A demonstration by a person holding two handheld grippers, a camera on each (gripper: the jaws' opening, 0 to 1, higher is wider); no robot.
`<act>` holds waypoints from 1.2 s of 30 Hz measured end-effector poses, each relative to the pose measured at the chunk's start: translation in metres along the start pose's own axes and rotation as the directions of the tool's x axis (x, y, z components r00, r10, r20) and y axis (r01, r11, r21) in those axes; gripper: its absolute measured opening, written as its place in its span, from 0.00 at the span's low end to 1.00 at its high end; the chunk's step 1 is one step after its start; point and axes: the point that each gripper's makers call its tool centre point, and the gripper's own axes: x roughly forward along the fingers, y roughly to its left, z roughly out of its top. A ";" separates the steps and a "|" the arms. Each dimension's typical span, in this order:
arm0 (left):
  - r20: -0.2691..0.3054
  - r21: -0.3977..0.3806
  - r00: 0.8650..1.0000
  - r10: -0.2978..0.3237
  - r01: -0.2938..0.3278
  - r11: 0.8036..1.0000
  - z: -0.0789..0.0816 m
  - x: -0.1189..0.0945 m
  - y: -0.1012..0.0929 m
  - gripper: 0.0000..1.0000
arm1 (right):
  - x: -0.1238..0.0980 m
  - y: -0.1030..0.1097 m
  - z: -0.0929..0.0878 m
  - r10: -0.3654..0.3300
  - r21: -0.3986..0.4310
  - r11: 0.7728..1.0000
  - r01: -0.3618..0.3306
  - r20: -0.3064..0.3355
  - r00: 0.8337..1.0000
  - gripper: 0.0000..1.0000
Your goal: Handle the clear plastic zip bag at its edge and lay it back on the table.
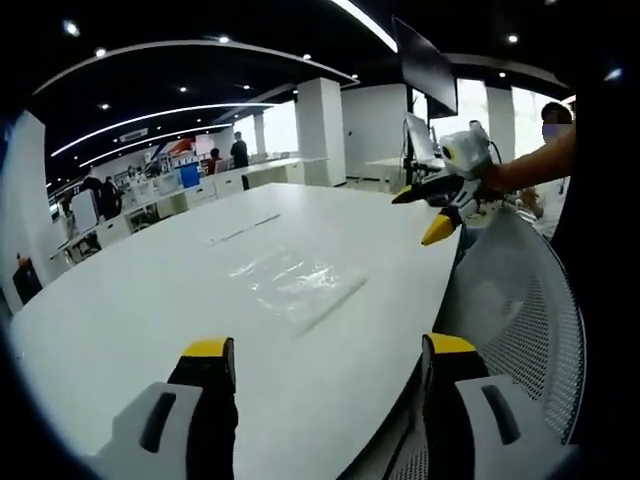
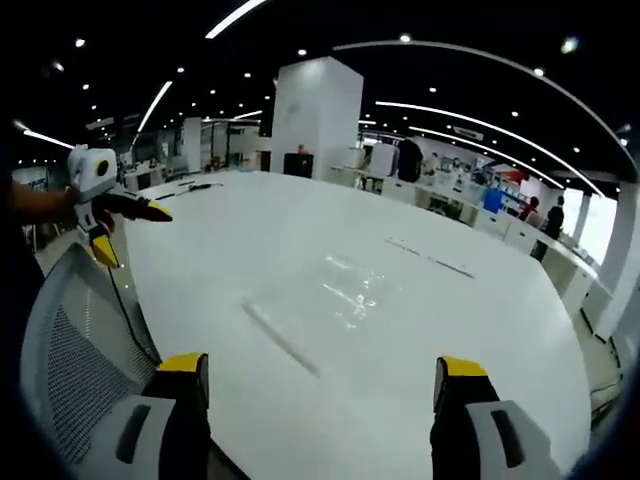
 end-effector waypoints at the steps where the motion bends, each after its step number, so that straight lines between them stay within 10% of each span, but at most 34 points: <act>1: 0.000 0.001 1.000 0.001 -0.001 1.000 0.000 0.000 0.000 0.77 | -0.002 0.000 -0.001 0.000 0.003 1.000 0.000 0.000 1.000 0.96; 36: -0.012 -0.007 1.000 -0.017 0.017 1.000 -0.032 -0.003 0.031 0.99 | -0.033 0.002 -0.016 -0.036 0.079 0.996 0.036 0.003 0.999 1.00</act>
